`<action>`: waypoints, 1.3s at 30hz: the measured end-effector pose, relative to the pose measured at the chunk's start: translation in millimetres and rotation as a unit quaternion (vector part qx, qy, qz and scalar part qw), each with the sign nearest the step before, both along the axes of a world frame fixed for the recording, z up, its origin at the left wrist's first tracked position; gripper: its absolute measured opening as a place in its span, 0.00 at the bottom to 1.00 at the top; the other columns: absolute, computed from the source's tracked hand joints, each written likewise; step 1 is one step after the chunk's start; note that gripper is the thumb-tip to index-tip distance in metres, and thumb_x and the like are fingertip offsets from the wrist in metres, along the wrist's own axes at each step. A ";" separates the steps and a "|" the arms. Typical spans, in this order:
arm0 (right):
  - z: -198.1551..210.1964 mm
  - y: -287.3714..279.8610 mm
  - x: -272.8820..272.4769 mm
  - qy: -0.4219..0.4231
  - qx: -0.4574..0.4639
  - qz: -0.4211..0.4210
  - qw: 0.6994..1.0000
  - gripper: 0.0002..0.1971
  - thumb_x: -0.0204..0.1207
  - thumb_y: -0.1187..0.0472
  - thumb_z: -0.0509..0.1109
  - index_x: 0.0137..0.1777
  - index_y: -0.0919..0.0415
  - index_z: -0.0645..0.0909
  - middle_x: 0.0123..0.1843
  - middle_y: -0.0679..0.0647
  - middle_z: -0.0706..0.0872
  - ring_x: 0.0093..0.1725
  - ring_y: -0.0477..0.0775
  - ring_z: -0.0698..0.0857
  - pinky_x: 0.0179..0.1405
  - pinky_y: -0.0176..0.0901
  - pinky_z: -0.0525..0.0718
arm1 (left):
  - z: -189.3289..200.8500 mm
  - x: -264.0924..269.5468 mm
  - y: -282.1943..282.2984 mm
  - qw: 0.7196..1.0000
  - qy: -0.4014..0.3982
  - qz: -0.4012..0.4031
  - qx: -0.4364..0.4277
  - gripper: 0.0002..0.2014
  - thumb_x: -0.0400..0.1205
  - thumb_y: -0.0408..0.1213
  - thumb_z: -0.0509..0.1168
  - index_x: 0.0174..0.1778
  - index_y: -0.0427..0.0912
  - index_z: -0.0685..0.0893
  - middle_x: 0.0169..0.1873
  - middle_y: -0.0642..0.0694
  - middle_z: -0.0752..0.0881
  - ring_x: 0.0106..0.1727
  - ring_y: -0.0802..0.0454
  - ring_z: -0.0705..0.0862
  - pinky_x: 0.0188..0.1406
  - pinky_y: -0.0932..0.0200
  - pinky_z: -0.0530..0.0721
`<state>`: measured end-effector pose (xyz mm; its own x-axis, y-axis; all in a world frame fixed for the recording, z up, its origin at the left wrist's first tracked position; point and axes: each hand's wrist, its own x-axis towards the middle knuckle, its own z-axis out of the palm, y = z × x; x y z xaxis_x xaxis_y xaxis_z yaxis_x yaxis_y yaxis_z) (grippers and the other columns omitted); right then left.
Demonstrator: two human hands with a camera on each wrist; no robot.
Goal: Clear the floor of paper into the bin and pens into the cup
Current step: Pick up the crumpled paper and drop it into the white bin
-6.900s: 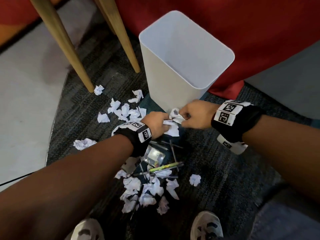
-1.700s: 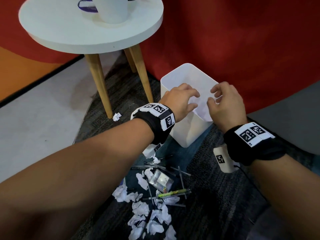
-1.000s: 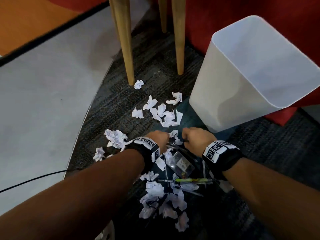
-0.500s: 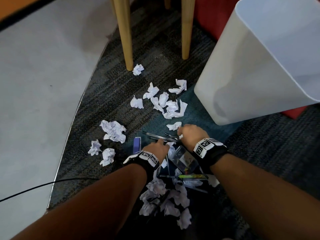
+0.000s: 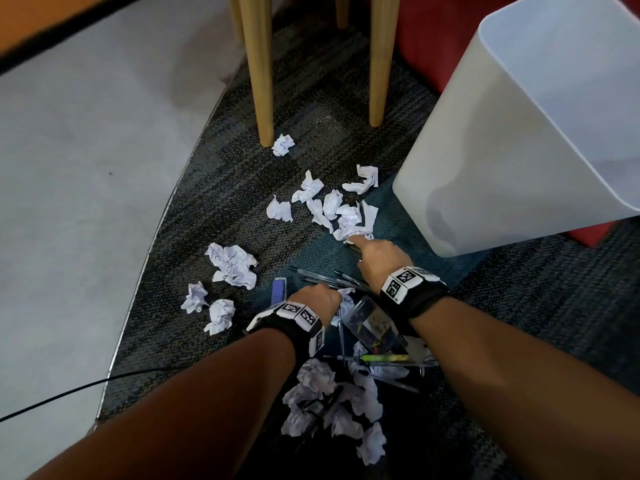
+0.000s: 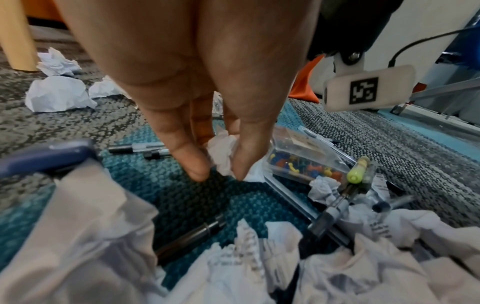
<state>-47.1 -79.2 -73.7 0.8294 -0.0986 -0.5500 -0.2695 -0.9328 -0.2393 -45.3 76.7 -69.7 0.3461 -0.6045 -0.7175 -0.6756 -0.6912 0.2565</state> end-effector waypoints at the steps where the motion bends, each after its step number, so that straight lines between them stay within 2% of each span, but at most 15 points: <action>1: -2.1 -0.3 -1.8 -0.004 -0.004 -0.005 1.000 0.25 0.78 0.68 0.62 0.74 0.51 0.68 0.58 0.61 0.85 0.55 0.64 0.84 0.50 0.52 0.82 | 0.0 -0.3 1.3 1.000 0.003 0.006 -0.003 0.11 0.81 0.25 0.60 0.59 0.34 0.78 0.59 0.33 0.79 0.57 0.33 0.81 0.52 0.45 0.79; 5: -3.7 0.6 -9.0 -0.078 0.041 -0.090 0.992 0.15 0.74 0.63 0.65 0.60 0.52 0.68 0.46 0.57 0.84 0.45 0.63 0.84 0.43 0.51 0.83 | -2.6 0.4 7.9 0.999 0.005 0.041 -0.012 0.10 0.79 0.28 0.63 0.56 0.36 0.77 0.58 0.34 0.78 0.55 0.33 0.81 0.49 0.45 0.80; 9: -1.0 -5.4 -9.1 -0.147 0.066 -0.173 0.972 0.11 0.71 0.63 0.68 0.52 0.56 0.72 0.38 0.55 0.82 0.40 0.61 0.81 0.39 0.49 0.81 | 0.6 4.9 8.0 0.998 -0.002 0.061 -0.003 0.13 0.80 0.31 0.63 0.61 0.37 0.76 0.59 0.36 0.76 0.56 0.35 0.82 0.50 0.45 0.80; 12: 0.7 -14.0 -4.1 -0.151 0.068 -0.214 0.963 0.10 0.74 0.64 0.69 0.52 0.59 0.74 0.40 0.53 0.80 0.41 0.58 0.79 0.40 0.47 0.78 | 3.7 9.5 6.0 0.997 -0.010 0.072 -0.013 0.12 0.80 0.30 0.63 0.59 0.38 0.75 0.59 0.37 0.76 0.56 0.35 0.82 0.50 0.45 0.81; 15: -3.8 -23.9 2.2 -0.130 0.061 -0.241 0.960 0.09 0.75 0.67 0.69 0.54 0.59 0.76 0.44 0.57 0.82 0.45 0.60 0.81 0.45 0.48 0.79 | 6.3 14.7 3.3 0.996 -0.010 0.084 -0.015 0.13 0.80 0.30 0.64 0.60 0.38 0.75 0.58 0.37 0.76 0.56 0.34 0.83 0.51 0.45 0.83; 18: -12.2 -29.7 5.8 -0.113 0.062 -0.226 0.965 0.10 0.74 0.68 0.71 0.54 0.57 0.80 0.51 0.58 0.81 0.51 0.61 0.82 0.50 0.47 0.79 | 7.3 17.8 1.6 0.996 -0.005 0.091 -0.012 0.14 0.81 0.31 0.63 0.63 0.39 0.74 0.60 0.37 0.76 0.57 0.34 0.82 0.53 0.44 0.83; 20: -16.7 -28.5 7.1 -0.098 0.080 -0.194 0.973 0.12 0.73 0.67 0.74 0.55 0.56 0.81 0.52 0.56 0.79 0.53 0.61 0.82 0.51 0.44 0.78 | 7.2 18.2 2.3 0.995 -0.009 0.100 -0.016 0.14 0.81 0.30 0.61 0.62 0.39 0.74 0.59 0.37 0.76 0.58 0.33 0.82 0.54 0.43 0.83; 22: -20.4 -24.6 7.8 -0.066 0.090 -0.158 0.981 0.16 0.73 0.67 0.76 0.59 0.54 0.82 0.54 0.54 0.79 0.55 0.59 0.82 0.53 0.40 0.78 | 7.8 18.1 3.4 0.994 -0.008 0.104 -0.017 0.13 0.81 0.28 0.60 0.61 0.38 0.74 0.59 0.36 0.76 0.58 0.33 0.82 0.53 0.43 0.83; 24: -24.0 -20.6 8.8 -0.043 0.092 -0.140 0.985 0.19 0.74 0.69 0.75 0.62 0.52 0.82 0.58 0.56 0.83 0.56 0.59 0.84 0.57 0.43 0.82 | 7.7 17.9 4.6 0.995 -0.010 0.099 -0.021 0.12 0.81 0.28 0.59 0.60 0.38 0.74 0.58 0.36 0.77 0.57 0.33 0.82 0.48 0.45 0.80; 27: -25.7 -15.0 9.3 -0.032 0.076 -0.134 0.988 0.11 0.76 0.67 0.72 0.53 0.51 0.83 0.54 0.58 0.87 0.50 0.59 0.87 0.54 0.47 0.86 | 9.8 18.4 6.5 0.995 -0.009 0.100 -0.025 0.11 0.81 0.27 0.58 0.59 0.38 0.74 0.57 0.35 0.79 0.56 0.34 0.81 0.43 0.48 0.76; 30: -23.7 -12.9 10.2 -0.041 0.060 -0.150 0.986 0.08 0.78 0.65 0.69 0.50 0.51 0.84 0.51 0.59 0.88 0.48 0.60 0.87 0.51 0.47 0.86 | 13.3 21.1 6.0 0.993 -0.001 0.117 -0.026 0.14 0.80 0.26 0.58 0.62 0.39 0.73 0.58 0.35 0.79 0.58 0.33 0.81 0.49 0.45 0.79; 33: -15.3 -15.1 13.2 -0.056 0.060 -0.158 0.984 0.07 0.79 0.63 0.69 0.53 0.52 0.84 0.53 0.61 0.87 0.50 0.63 0.86 0.52 0.48 0.86 | 16.3 26.5 3.7 0.988 0.000 0.151 -0.045 0.17 0.80 0.26 0.58 0.65 0.40 0.72 0.59 0.35 0.79 0.59 0.32 0.81 0.56 0.42 0.81; 39: 34.8 -25.8 30.9 -0.132 0.052 -0.142 0.980 0.08 0.79 0.63 0.69 0.55 0.53 0.84 0.51 0.60 0.89 0.46 0.62 0.87 0.50 0.47 0.86 | 41.7 59.1 -12.1 0.976 -0.042 0.190 -0.092 0.22 0.80 0.24 0.58 0.71 0.40 0.71 0.60 0.33 0.82 0.59 0.34 0.83 0.56 0.45 0.82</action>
